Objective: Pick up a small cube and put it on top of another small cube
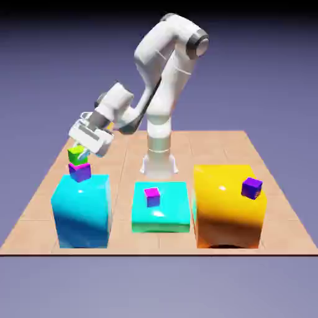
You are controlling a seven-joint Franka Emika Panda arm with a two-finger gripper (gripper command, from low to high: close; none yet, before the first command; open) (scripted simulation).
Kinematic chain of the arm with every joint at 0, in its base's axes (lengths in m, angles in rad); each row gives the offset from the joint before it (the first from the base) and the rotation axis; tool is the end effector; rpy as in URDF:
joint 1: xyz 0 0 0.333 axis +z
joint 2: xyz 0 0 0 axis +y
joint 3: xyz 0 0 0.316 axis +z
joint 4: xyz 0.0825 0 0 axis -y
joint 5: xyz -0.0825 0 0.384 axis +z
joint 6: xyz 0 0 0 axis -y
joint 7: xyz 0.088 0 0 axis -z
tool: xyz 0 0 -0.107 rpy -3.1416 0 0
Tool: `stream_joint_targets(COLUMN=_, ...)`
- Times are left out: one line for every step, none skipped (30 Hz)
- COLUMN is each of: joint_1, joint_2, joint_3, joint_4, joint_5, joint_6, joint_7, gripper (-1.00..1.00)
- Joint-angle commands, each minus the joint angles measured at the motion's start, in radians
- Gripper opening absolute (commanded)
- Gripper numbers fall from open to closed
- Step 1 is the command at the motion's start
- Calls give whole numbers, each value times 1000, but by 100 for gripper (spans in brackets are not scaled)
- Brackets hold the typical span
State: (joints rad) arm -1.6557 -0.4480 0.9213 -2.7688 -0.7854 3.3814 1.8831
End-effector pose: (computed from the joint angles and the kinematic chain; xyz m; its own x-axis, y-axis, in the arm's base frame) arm 0.3506 -0.2198 0.3570 -0.2415 -0.8225 0.5149 -0.8535 -0.0724 -0.5160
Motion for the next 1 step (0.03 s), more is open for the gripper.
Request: stream_joint_targets(joint_1=0, joint_2=0, joint_3=0, joint_4=0, joint_5=0, joint_6=0, joint_7=0, gripper=100)
